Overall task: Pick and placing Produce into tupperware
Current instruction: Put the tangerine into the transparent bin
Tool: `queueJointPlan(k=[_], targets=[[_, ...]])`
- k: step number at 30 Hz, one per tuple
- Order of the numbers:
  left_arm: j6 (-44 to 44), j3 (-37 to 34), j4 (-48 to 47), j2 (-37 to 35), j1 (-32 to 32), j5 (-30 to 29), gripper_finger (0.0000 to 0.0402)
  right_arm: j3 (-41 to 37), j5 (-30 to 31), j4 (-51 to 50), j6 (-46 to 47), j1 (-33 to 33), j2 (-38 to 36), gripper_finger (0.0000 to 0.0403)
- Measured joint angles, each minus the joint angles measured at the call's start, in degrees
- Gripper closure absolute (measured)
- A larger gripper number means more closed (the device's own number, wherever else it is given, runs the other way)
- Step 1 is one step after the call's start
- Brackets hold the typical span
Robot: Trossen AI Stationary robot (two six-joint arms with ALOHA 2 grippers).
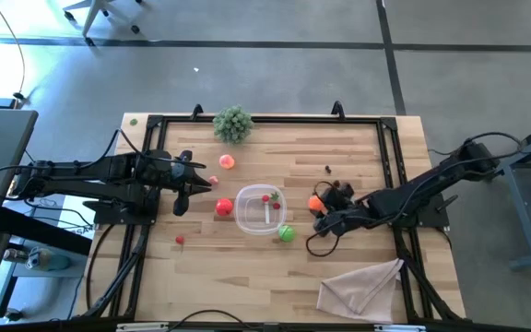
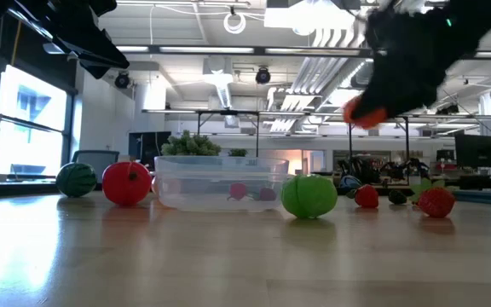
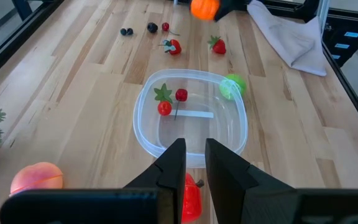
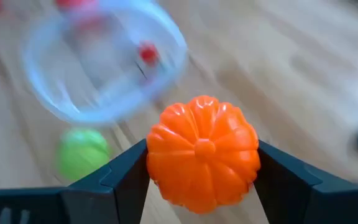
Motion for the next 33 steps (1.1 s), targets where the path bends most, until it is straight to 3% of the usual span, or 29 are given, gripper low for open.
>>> queueJointPlan(k=[8, 15, 21, 27, 33], targets=[[0.0, 0.0, 0.0, 0.0, 0.0, 0.0, 0.0350, 14.3, 4.8, 3.7, -24.8, 0.0, 0.0, 0.0171], [0.0, 0.0, 0.0, 0.0, 0.0, 0.0, 0.0350, 20.2, -2.7, 13.4, -40.5, -1.3, -0.1, 0.0171], [0.0, 0.0, 0.0, 0.0, 0.0, 0.0, 0.0350, 20.3, -13.8, 19.2, -42.7, -7.9, 3.3, 0.0171], [0.0, 0.0, 0.0, 0.0, 0.0, 0.0, 0.0350, 20.3, -28.0, 25.4, -41.9, -14.9, 13.1, 0.0171], [0.0, 0.0, 0.0, 0.0, 0.0, 0.0, 0.0350, 22.8, -35.3, 25.7, -39.0, -18.3, 23.7, 0.0171]])
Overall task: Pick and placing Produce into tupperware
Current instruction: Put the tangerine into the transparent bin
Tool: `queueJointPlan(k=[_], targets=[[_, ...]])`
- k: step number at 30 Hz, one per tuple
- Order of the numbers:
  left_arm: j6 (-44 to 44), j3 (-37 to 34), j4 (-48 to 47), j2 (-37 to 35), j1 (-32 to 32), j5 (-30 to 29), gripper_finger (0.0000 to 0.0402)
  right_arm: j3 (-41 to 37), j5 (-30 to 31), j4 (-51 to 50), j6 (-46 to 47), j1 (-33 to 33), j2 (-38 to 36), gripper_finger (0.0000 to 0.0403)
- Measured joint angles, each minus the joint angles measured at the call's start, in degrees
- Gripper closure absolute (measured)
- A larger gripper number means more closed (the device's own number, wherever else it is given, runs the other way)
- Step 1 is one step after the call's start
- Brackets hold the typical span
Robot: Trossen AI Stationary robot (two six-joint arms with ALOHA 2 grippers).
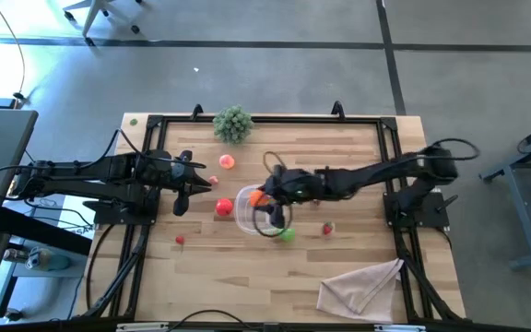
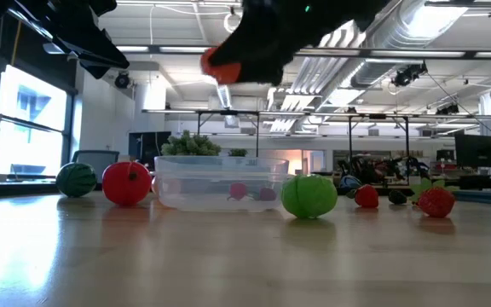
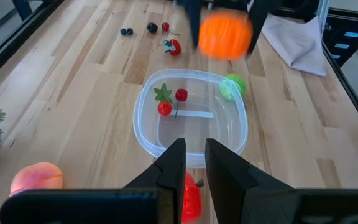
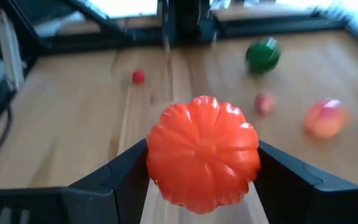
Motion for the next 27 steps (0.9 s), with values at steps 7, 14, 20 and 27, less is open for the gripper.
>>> queueJointPlan(k=[7, 14, 20, 27], targets=[[0.0, 0.0, 0.0, 0.0, 0.0, 0.0, 0.0350, 6.0, -2.6, -5.7, 0.3, -1.0, 10.4, 0.0171], [0.0, 0.0, 0.0, 0.0, 0.0, 0.0, 0.0350, 10.8, -2.6, -14.3, 0.0, -1.0, 17.1, 0.0171], [0.0, 0.0, 0.0, 0.0, 0.0, 0.0, 0.0350, 11.2, -1.1, -15.7, -1.1, -0.9, 18.9, 0.0171], [0.0, 0.0, 0.0, 0.0, 0.0, 0.0, 0.0350, 11.1, -1.4, -16.0, -1.3, -1.4, 18.9, 0.0171]])
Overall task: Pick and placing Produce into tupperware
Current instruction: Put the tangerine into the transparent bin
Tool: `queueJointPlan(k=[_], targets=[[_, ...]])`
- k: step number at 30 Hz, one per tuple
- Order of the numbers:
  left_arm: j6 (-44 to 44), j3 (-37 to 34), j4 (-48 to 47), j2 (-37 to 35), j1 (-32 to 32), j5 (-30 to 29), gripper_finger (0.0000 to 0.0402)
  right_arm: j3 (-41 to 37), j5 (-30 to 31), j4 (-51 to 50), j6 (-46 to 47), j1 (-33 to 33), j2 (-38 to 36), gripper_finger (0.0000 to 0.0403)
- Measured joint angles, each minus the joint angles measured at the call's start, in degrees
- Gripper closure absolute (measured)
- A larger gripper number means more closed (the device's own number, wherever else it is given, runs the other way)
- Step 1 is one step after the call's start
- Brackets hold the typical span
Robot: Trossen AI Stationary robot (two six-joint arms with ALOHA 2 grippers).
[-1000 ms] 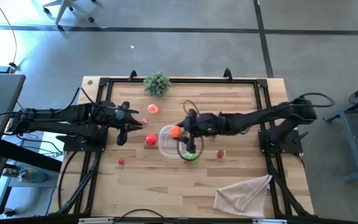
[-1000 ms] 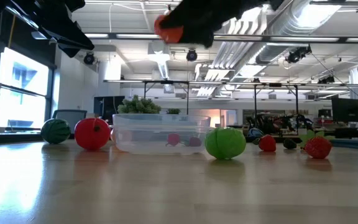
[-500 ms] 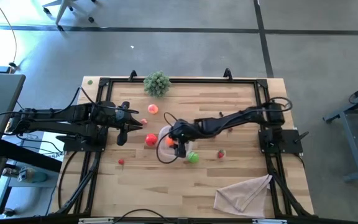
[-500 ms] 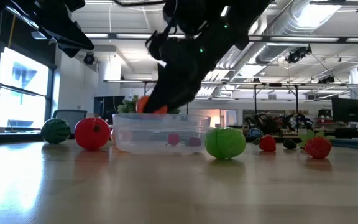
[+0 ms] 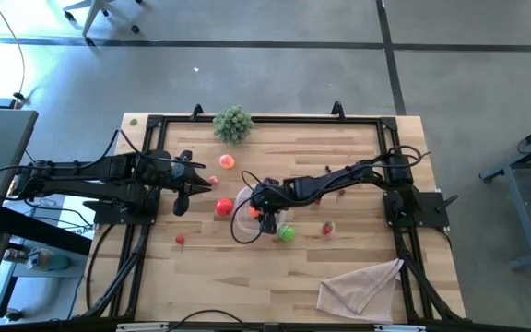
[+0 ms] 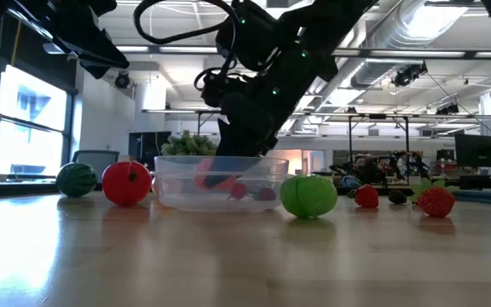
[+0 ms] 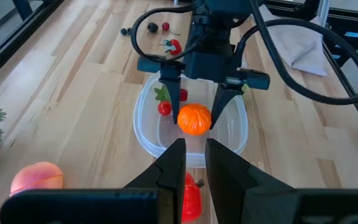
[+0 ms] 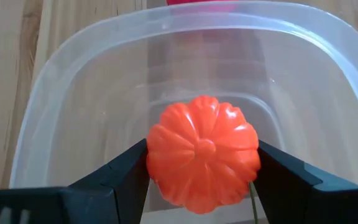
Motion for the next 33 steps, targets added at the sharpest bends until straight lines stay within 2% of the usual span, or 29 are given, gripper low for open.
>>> queueJointPlan(k=[10, 21, 33], targets=[[0.0, 0.0, 0.0, 0.0, 0.0, 0.0, 0.0350, -0.1, -0.2, -0.8, -2.4, -0.1, 0.2, 0.0169], [0.0, 0.0, 0.0, 0.0, 0.0, 0.0, 0.0350, -0.1, 0.2, -0.9, -2.4, -0.1, 0.2, 0.0143], [0.0, 0.0, 0.0, 0.0, 0.0, 0.0, 0.0350, 1.0, 0.0, -1.4, -3.5, -0.1, 0.2, 0.0141]])
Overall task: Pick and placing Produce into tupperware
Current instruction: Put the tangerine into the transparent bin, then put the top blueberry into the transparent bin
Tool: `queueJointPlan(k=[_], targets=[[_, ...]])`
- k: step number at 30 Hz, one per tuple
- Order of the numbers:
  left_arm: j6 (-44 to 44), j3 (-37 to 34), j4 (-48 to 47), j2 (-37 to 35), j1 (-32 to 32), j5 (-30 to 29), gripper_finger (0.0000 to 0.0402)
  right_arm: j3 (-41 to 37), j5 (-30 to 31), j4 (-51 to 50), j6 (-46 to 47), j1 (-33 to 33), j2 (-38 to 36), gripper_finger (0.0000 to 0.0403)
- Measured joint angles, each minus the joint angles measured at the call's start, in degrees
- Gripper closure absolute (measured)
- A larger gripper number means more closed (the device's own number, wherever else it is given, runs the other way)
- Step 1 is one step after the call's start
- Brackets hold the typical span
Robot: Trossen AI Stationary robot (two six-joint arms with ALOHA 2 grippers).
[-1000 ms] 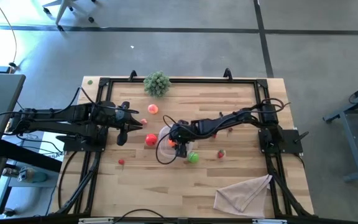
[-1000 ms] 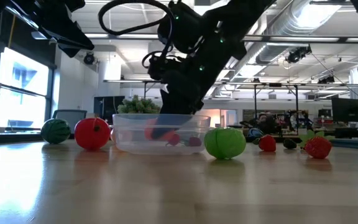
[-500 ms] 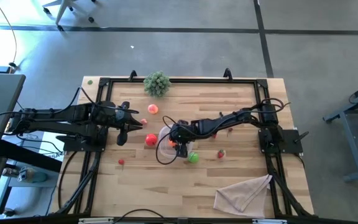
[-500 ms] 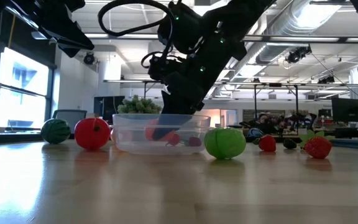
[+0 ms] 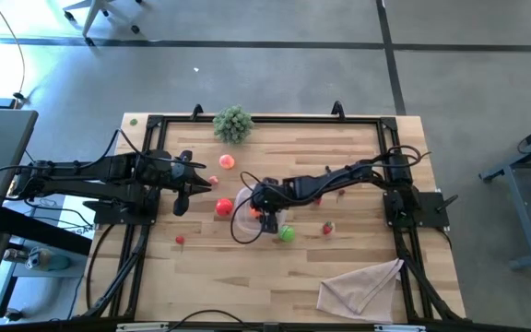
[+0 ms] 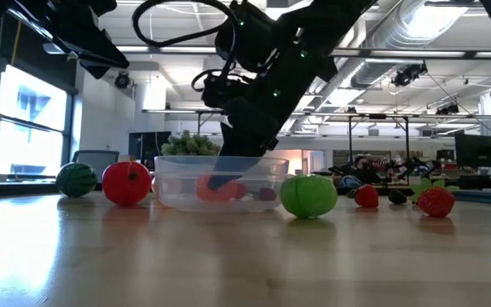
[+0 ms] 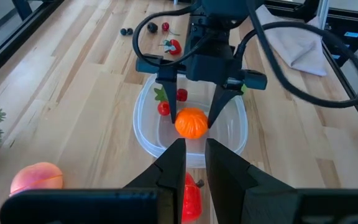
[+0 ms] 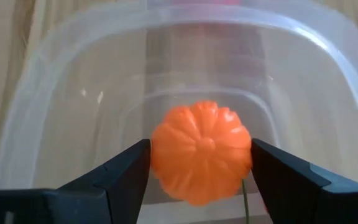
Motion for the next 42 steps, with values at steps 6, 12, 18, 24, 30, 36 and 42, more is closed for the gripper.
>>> queueJointPlan(k=[6, 12, 18, 24, 30, 36, 42], targets=[[0.0, 0.0, 0.0, 0.0, 0.0, 0.0, 0.0350, 6.6, -0.1, -9.3, -0.4, 0.0, 0.0, 0.0141], [0.0, 0.0, 0.0, 0.0, 0.0, 0.0, 0.0350, 15.4, -0.2, -24.4, -0.5, 0.2, 0.0, 0.0141], [0.0, 0.0, 0.0, 0.0, 0.0, 0.0, 0.0350, 25.7, -0.2, -40.5, 0.6, 2.4, 0.0, 0.0142], [0.0, 0.0, 0.0, 0.0, 0.0, 0.0, 0.0350, 33.5, 4.5, -56.2, 7.7, 7.0, 0.0, 0.0142], [0.0, 0.0, 0.0, 0.0, 0.0, 0.0, 0.0350, 34.1, 18.6, -73.3, 22.7, 12.5, 0.0, 0.0142], [0.0, 0.0, 0.0, 0.0, 0.0, 0.0, 0.0350, 28.0, 23.2, -76.4, 34.8, 15.9, -2.7, 0.0142], [0.0, 0.0, -0.1, 0.0, 0.0, 0.0, 0.0350, 14.5, 26.6, -76.6, 46.2, 16.4, -9.9, 0.0142]])
